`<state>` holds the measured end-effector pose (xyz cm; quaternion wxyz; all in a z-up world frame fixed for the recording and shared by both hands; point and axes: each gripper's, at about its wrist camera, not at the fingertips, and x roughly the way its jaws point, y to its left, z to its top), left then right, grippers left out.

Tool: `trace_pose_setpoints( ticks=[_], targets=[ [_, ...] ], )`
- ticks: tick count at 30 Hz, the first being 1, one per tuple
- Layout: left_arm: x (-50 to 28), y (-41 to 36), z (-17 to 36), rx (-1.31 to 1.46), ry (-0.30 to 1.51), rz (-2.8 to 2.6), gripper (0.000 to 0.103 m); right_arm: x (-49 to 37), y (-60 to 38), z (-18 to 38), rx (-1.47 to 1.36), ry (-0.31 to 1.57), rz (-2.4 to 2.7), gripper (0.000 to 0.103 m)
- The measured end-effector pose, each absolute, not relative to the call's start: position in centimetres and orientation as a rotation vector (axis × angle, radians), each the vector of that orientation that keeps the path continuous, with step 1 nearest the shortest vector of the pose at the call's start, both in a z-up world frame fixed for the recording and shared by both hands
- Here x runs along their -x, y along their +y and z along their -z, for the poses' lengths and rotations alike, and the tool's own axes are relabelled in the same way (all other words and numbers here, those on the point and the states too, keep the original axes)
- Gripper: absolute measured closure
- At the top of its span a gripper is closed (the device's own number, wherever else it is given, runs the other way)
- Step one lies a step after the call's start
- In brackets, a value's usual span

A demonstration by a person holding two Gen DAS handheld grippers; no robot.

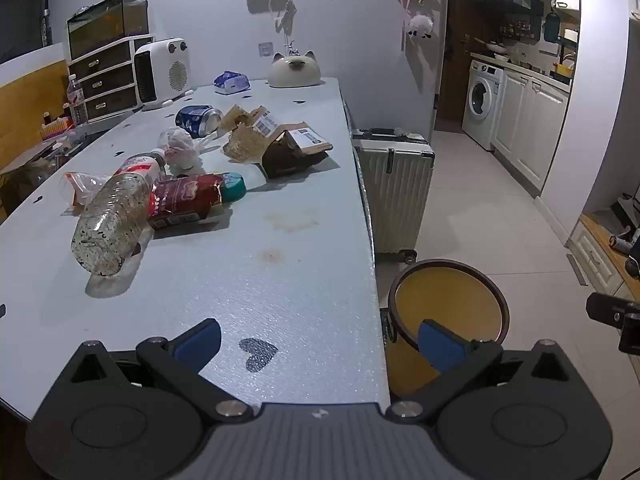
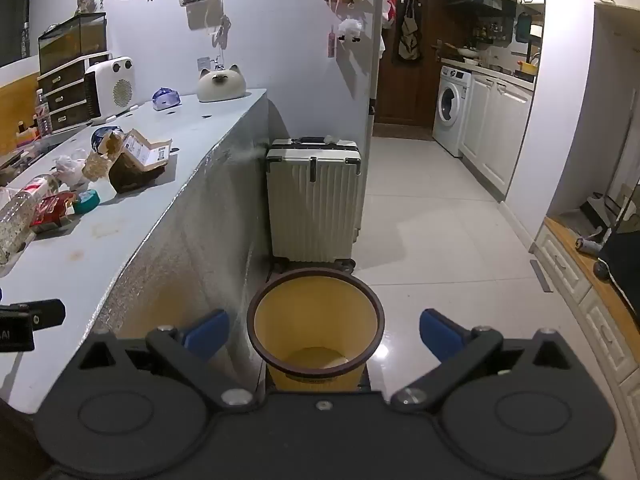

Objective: Collect trash

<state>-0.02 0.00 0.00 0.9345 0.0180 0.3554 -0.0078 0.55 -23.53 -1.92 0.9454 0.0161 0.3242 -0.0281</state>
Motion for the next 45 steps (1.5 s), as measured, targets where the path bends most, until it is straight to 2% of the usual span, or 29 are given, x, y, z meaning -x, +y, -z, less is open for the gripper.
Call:
trace_pose_setpoints(
  ticks=[45],
  targets=[
    [-0.09,0.21,0.37,-0.019,0.727,0.029,0.0,-0.56,-23.2,2.28,-0.024,0.667,0.067,0.0]
  ],
)
